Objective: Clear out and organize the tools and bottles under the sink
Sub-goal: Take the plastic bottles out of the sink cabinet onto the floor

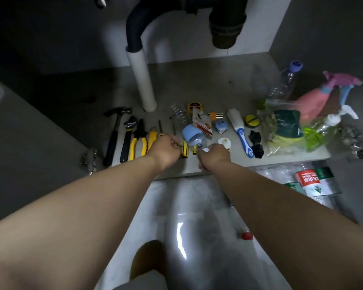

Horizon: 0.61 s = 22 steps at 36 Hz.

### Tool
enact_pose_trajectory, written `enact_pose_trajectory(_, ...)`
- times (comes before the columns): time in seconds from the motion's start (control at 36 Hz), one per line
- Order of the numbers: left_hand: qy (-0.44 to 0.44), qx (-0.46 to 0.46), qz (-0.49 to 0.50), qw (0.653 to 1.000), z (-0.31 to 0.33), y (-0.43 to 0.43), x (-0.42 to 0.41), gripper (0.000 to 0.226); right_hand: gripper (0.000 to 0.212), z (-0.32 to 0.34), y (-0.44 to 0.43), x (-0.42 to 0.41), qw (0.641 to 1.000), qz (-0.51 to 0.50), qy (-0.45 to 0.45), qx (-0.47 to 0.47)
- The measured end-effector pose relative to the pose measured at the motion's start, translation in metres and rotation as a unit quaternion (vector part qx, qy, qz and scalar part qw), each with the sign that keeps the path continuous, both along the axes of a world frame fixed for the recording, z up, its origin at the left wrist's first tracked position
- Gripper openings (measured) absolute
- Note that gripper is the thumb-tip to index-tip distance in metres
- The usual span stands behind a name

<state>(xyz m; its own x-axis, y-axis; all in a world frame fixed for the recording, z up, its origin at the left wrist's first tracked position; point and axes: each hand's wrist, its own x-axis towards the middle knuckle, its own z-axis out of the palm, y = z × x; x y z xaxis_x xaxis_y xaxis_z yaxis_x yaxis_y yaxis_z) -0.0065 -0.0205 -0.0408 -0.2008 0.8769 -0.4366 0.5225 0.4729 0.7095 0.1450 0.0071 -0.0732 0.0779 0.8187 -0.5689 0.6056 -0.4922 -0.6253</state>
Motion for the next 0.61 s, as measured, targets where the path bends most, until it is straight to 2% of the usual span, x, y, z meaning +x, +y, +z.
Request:
enact_pose_trajectory(0.08,-0.031,-0.023,0.032,0.999,-0.003,0.001,-0.002,0.026,0.037,-0.001,-0.007,-0.004,0.999,-0.032,0.041,-0.015)
enact_pose_trajectory(0.19,-0.087,-0.026,0.089,0.992,0.000,0.004,-0.002,0.073,0.033,0.006,-0.024,-0.002,0.991,-0.051,0.118,-0.032)
enact_pose_trajectory(0.22,-0.102,-0.025,0.101,0.989,0.003,0.004,-0.001,0.079,0.032,0.010,-0.029,-0.001,0.988,-0.052,0.141,-0.041)
enact_pose_trajectory(0.25,-0.121,-0.024,0.112,0.986,0.006,0.003,0.000,0.078,0.030,0.014,-0.034,0.002,0.985,-0.046,0.157,-0.050)
enact_pose_trajectory(0.36,-0.199,0.003,0.124,0.972,0.021,0.002,0.005,0.045,0.027,0.033,-0.049,0.020,0.979,0.023,0.183,-0.090)
enact_pose_trajectory(0.44,-0.219,0.009,0.113,0.969,0.030,0.002,0.007,0.040,0.022,0.050,-0.052,0.040,0.972,0.072,0.185,-0.129)
enact_pose_trajectory(0.56,-0.215,-0.047,0.049,0.974,0.040,-0.005,0.021,0.036,0.022,0.078,-0.046,0.078,0.971,0.147,0.121,-0.147)
enact_pose_trajectory(0.61,-0.191,-0.096,-0.007,0.977,0.041,-0.017,0.036,0.036,0.025,0.090,-0.044,0.101,0.975,0.179,0.052,-0.124)
